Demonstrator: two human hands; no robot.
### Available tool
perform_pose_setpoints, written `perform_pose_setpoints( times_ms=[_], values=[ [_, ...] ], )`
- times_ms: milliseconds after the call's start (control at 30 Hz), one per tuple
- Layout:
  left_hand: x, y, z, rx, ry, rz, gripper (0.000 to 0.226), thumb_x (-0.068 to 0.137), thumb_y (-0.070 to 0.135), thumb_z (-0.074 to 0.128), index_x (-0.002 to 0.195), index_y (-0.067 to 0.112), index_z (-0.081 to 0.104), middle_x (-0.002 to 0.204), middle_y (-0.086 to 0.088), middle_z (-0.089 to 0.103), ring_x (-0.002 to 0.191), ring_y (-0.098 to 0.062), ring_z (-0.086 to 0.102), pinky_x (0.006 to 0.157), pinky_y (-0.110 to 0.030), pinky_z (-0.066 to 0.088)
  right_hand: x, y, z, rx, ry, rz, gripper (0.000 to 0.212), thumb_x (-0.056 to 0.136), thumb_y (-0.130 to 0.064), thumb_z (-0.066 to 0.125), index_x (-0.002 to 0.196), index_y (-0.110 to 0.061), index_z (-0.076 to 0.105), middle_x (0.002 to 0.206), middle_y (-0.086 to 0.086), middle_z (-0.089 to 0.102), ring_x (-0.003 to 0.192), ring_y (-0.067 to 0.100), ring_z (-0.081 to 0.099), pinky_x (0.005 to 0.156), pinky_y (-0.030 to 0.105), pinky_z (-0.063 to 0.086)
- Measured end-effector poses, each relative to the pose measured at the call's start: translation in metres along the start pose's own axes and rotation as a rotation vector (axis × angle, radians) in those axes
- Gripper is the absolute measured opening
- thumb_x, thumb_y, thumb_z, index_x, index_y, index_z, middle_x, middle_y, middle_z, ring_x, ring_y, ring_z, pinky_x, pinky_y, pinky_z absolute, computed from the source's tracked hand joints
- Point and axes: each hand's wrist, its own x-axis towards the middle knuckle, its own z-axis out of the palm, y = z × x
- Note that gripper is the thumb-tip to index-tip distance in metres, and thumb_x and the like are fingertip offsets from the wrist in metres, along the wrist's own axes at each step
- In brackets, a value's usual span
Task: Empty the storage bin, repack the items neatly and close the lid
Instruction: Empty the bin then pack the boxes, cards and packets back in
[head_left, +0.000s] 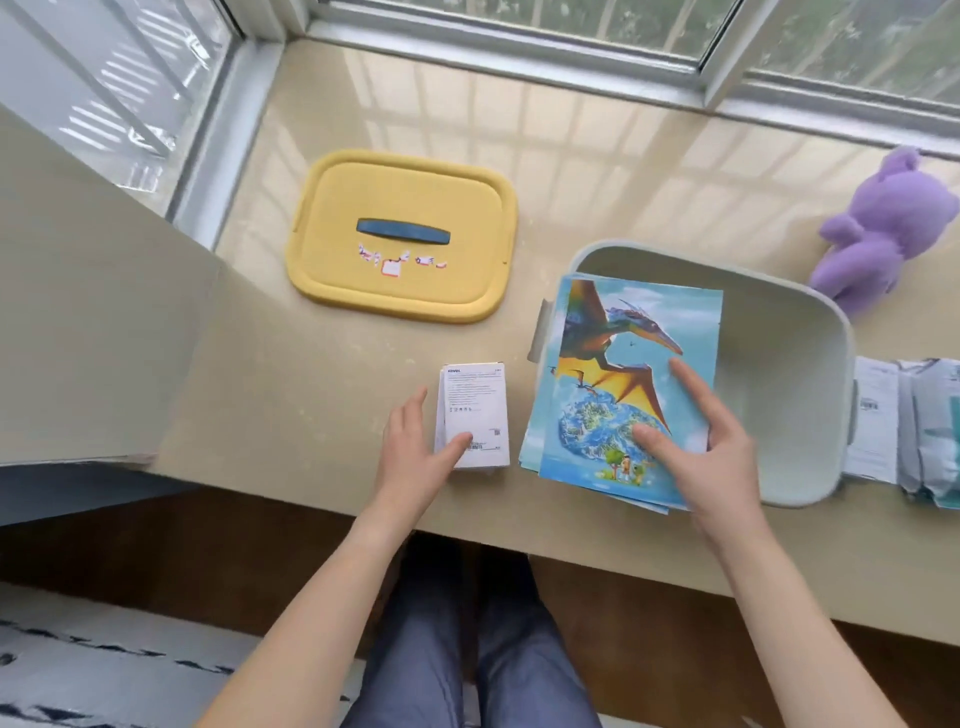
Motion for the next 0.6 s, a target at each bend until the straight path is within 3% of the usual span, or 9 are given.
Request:
perform_pose_setpoints(
  times_ms=[100, 233, 300, 367, 467, 600],
  values=[
    [0.013, -0.005, 0.019, -0.016, 0.008, -0.070, 0.091, 0.082, 0.048, 0.070, 0.153, 0.025, 0.018, 0.151, 0.000, 0.029, 0.139, -0.017, 0.027, 0.105, -0.031, 0.027, 0.018, 0.010, -0.001, -0.001, -0.003, -0.024, 0.071, 0.077, -0.002, 0.079, 0.132, -0.042, 0.057, 0.134, -0.021, 0.058, 0.120, 0.005, 0.059, 0.096, 0.033, 0.053],
    [0.027, -0.011, 0.040, -0.008, 0.022, -0.075, 0.095, 0.081, 0.049, 0.070, 0.154, 0.022, 0.015, 0.153, 0.000, 0.029, 0.139, -0.019, 0.026, 0.109, -0.034, 0.025, 0.030, 0.026, -0.004, -0.058, 0.025, -0.078, 0.070, 0.077, -0.003, 0.079, 0.133, -0.038, 0.057, 0.128, -0.029, 0.059, 0.120, -0.008, 0.053, 0.092, 0.009, 0.046],
    [0.030, -0.015, 0.048, 0.018, 0.043, -0.060, 0.094, 0.081, 0.048, 0.070, 0.153, 0.021, 0.017, 0.151, 0.000, 0.033, 0.136, -0.022, 0.028, 0.109, -0.035, 0.026, 0.030, 0.033, -0.004, -0.066, 0.035, -0.091, 0.069, 0.076, -0.004, 0.079, 0.133, -0.038, 0.057, 0.124, -0.034, 0.059, 0.120, -0.011, 0.052, 0.089, 0.004, 0.043],
    [0.031, -0.017, 0.054, 0.014, 0.066, -0.040, 0.091, 0.081, 0.046, 0.071, 0.152, 0.020, 0.020, 0.148, -0.001, 0.036, 0.133, -0.023, 0.028, 0.107, -0.033, 0.025, 0.029, 0.040, -0.004, -0.068, 0.043, -0.109, 0.070, 0.076, -0.005, 0.079, 0.133, -0.037, 0.056, 0.123, -0.034, 0.060, 0.120, -0.009, 0.053, 0.094, 0.008, 0.043],
    [0.032, -0.019, 0.058, -0.030, 0.091, -0.023, 0.091, 0.080, 0.043, 0.073, 0.151, 0.021, 0.023, 0.145, 0.001, 0.039, 0.131, -0.021, 0.031, 0.104, -0.028, 0.026, 0.029, 0.045, -0.003, -0.061, 0.052, -0.140, 0.069, 0.076, -0.004, 0.079, 0.133, -0.037, 0.056, 0.128, -0.029, 0.059, 0.124, -0.001, 0.054, 0.104, 0.025, 0.044],
    [0.035, -0.023, 0.054, -0.175, 0.094, -0.126, 0.102, 0.065, 0.049, 0.078, 0.149, 0.028, 0.023, 0.135, 0.005, 0.048, 0.128, -0.019, 0.041, 0.107, -0.043, 0.038, 0.031, 0.048, 0.000, -0.030, 0.057, -0.171, 0.071, 0.075, -0.004, 0.079, 0.136, -0.032, 0.056, 0.135, -0.018, 0.059, 0.128, 0.006, 0.053, 0.108, 0.042, 0.043]
  ],
)
